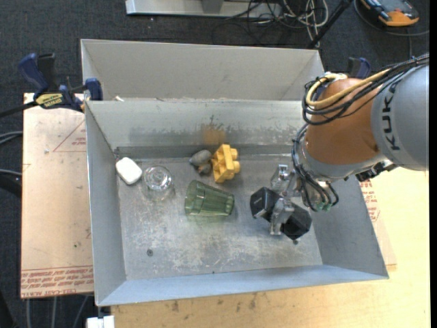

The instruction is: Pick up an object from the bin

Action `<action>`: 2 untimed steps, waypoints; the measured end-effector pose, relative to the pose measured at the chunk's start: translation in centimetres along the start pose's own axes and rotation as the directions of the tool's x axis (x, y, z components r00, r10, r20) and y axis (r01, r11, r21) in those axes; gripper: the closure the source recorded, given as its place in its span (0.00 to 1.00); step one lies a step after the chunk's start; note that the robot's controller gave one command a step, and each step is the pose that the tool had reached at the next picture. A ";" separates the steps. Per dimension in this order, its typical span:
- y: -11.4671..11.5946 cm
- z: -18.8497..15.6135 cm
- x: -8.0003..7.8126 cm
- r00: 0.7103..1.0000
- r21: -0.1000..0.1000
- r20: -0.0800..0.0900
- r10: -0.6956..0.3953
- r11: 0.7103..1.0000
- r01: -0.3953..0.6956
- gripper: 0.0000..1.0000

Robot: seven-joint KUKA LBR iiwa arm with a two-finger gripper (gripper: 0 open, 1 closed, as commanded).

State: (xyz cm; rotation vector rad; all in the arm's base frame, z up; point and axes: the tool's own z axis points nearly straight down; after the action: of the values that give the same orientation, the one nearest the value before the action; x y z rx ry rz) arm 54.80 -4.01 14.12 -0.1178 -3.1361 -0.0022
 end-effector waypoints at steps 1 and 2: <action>0.0 -1.2 -0.1 1.000 0.000 0.003 0.000 1.000 0.000 1.00; 0.0 -1.8 -0.1 1.000 0.000 0.004 0.000 1.000 0.000 1.00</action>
Offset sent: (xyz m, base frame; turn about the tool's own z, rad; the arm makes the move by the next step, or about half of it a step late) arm 0.0002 0.0002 0.0299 0.0000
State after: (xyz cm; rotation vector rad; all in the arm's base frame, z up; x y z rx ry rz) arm 54.86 -4.01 15.95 -0.1186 -3.1405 -0.0017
